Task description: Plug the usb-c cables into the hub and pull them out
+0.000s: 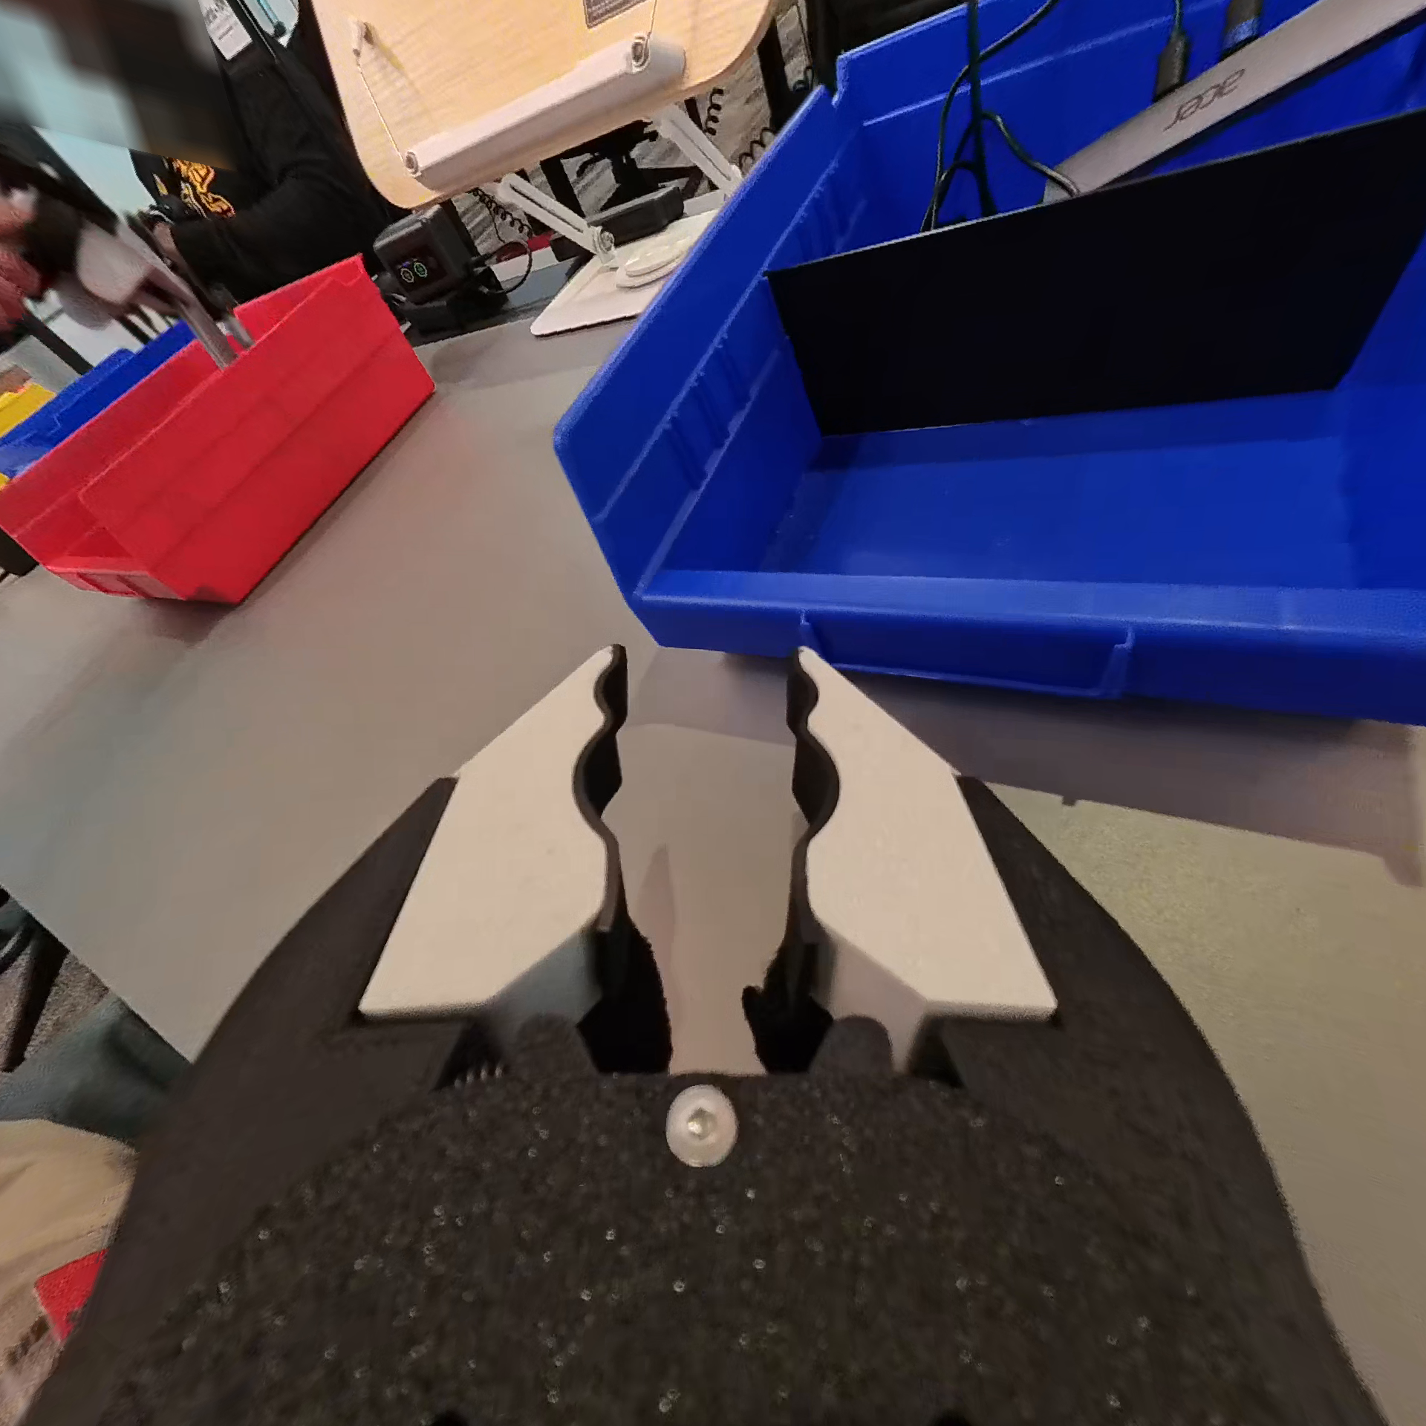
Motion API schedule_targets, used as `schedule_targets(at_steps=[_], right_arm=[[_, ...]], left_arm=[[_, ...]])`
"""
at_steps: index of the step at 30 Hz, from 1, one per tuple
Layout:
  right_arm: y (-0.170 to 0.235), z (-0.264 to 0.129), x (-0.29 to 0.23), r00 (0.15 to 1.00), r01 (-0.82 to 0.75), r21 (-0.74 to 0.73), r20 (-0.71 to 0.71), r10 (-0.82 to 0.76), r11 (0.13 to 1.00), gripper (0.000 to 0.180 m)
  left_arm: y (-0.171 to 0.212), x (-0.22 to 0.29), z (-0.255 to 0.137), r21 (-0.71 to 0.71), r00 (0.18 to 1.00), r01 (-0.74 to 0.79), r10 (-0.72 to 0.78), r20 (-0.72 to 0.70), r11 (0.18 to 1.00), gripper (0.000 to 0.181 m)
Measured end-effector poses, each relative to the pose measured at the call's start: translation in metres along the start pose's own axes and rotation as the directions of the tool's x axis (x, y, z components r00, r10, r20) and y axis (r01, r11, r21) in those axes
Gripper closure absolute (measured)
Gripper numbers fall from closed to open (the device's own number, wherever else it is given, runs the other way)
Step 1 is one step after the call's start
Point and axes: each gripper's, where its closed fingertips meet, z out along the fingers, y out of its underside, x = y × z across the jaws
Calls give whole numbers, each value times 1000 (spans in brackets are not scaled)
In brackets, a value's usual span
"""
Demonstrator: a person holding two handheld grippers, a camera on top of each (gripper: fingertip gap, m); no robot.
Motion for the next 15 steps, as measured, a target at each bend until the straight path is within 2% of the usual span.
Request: schedule_targets(at_steps=[2,4,6,9,12,15], right_arm=[[0,0,-1,1000,15,1,-5,-15,1000,139],[-1,1,-3,1000,27,2,-7,-27,1000,140],[-3,0,-5,999,41,11,-7,-41,999,141],[-8,-1,-14,997,69,43,12,-70,997,142],[-22,-1,-40,991,101,121,77,-111,987,142],[-41,2,-89,963,116,218,214,-163,969,142]], left_arm=[[-2,21,-25,89,985,-119,129,-116,989,172],[-2,49,-56,228,930,-202,260,-258,952,172],[2,61,-82,309,895,-239,333,-297,920,172],[15,92,-129,493,782,-238,466,-414,837,172],[51,128,-170,632,581,-191,606,-544,751,172],[105,166,-200,715,294,-81,702,-649,695,172]])
